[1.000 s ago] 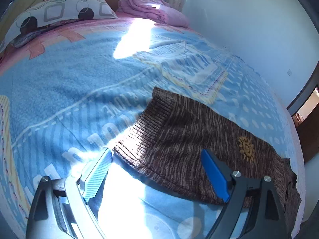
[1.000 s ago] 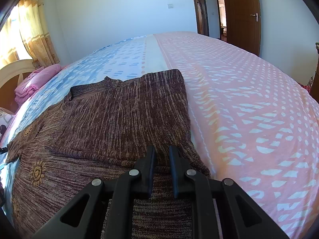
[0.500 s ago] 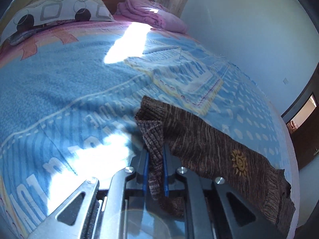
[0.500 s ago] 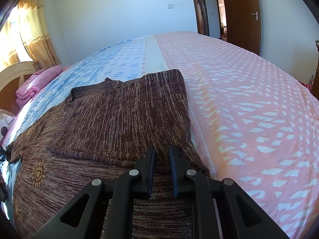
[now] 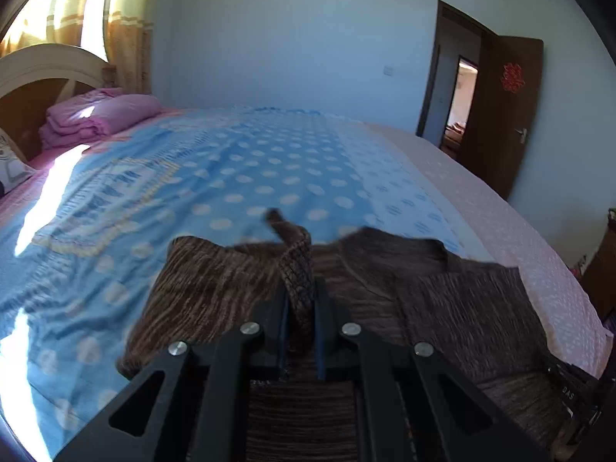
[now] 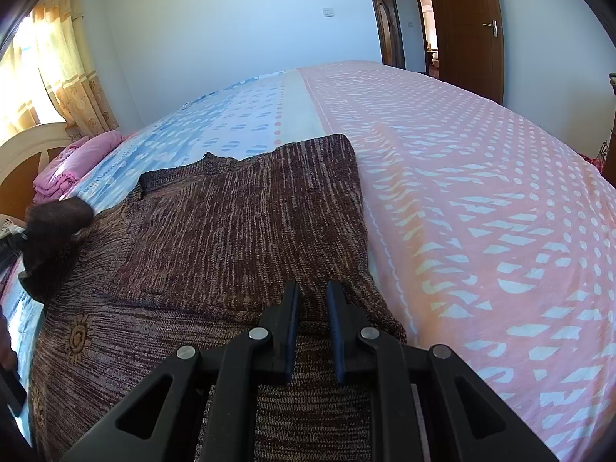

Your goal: Fold small clothes

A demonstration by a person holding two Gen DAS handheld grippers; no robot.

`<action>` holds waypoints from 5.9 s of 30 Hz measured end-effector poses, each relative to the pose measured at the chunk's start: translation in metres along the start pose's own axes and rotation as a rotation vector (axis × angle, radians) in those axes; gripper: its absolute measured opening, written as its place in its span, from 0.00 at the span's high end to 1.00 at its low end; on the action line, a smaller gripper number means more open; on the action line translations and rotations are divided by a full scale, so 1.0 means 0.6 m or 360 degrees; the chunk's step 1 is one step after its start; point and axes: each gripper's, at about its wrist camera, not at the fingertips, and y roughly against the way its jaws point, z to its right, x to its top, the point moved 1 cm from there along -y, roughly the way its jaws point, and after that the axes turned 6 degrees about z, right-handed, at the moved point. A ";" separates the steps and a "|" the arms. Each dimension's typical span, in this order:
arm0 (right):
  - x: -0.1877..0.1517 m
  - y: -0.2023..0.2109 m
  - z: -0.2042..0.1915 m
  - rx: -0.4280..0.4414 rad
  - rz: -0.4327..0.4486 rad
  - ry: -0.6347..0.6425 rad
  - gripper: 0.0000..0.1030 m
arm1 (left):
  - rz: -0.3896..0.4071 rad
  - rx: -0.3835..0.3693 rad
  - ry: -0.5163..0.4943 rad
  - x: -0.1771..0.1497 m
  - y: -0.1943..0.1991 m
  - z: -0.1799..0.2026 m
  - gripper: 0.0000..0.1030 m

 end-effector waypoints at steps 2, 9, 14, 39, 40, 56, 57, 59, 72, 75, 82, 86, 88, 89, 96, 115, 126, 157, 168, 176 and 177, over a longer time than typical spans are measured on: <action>0.000 0.000 0.000 -0.0003 0.0000 0.0003 0.85 | -0.0090 -0.0015 -0.0036 -0.031 -0.018 0.019 0.89; 0.001 -0.001 -0.004 -0.0022 -0.0007 0.0023 0.85 | -0.0308 -0.0075 0.0070 -0.061 -0.031 -0.005 0.72; 0.020 0.008 -0.027 -0.0097 -0.0048 0.0006 0.85 | -0.0251 -0.0080 0.0168 -0.070 0.037 -0.055 0.29; 0.051 -0.138 -0.417 0.0508 -0.0199 0.0453 0.91 | -0.0111 -0.0067 0.0411 -0.142 0.063 -0.143 0.12; 0.061 -0.124 -0.417 0.0512 -0.0151 0.0472 0.91 | -0.0109 -0.0071 0.0419 -0.142 0.061 -0.145 0.12; 0.098 -0.123 -0.256 0.0060 -0.0104 0.0481 0.67 | -0.0113 -0.0059 0.0409 -0.141 0.057 -0.145 0.12; 0.098 -0.112 -0.242 0.0079 -0.0087 0.0403 0.67 | -0.0112 -0.0057 0.0408 -0.141 0.057 -0.145 0.12; 0.093 -0.083 -0.223 0.0174 -0.0066 0.0269 0.67 | -0.0113 -0.0054 0.0404 -0.141 0.057 -0.145 0.12; 0.019 -0.075 -0.257 0.0450 -0.0255 0.0155 0.87 | -0.0116 -0.0043 0.0390 -0.142 0.056 -0.144 0.11; 0.027 -0.056 -0.268 0.0434 -0.0205 0.0215 0.93 | -0.0116 -0.0043 0.0388 -0.142 0.055 -0.143 0.11; 0.011 -0.027 -0.256 0.0378 -0.0241 0.0291 0.93 | -0.0116 -0.0041 0.0384 -0.142 0.055 -0.143 0.10; -0.012 -0.031 -0.231 0.0391 -0.0314 0.0198 0.93 | -0.0118 -0.0041 0.0383 -0.142 0.055 -0.143 0.10; -0.002 -0.017 -0.223 0.0345 -0.0268 0.0144 0.93 | -0.0119 -0.0041 0.0385 -0.142 0.055 -0.143 0.10; 0.008 -0.005 -0.222 0.0353 -0.0199 0.0130 0.93 | -0.0121 -0.0039 0.0384 -0.142 0.054 -0.142 0.10; 0.029 -0.021 -0.288 0.0524 -0.0118 0.0221 0.93 | -0.0154 -0.0020 0.0380 -0.140 0.050 -0.142 0.10; 0.015 -0.042 -0.267 0.0490 -0.0236 0.0227 0.93 | -0.0333 0.0705 0.0383 -0.111 0.059 -0.273 0.02; 0.033 0.274 -0.095 0.0240 0.0224 0.0195 0.41 | -0.0140 -0.0051 0.0138 -0.099 0.184 -0.198 0.02; -0.271 0.330 0.000 -0.0076 -0.0676 0.0584 0.87 | -0.0737 -0.0508 -0.0039 -0.329 0.359 -0.138 0.32; -0.235 0.358 0.022 0.0175 -0.0593 0.0305 0.93 | -0.0866 -0.0550 0.0131 -0.354 0.353 -0.153 0.93; -0.158 0.369 0.029 0.0366 -0.0458 0.0083 0.95 | -0.0633 -0.0674 0.0196 -0.270 0.373 -0.154 0.94; -0.147 0.367 0.028 0.0378 -0.0443 0.0072 0.95 | -0.0620 -0.0680 0.0201 -0.260 0.370 -0.156 0.94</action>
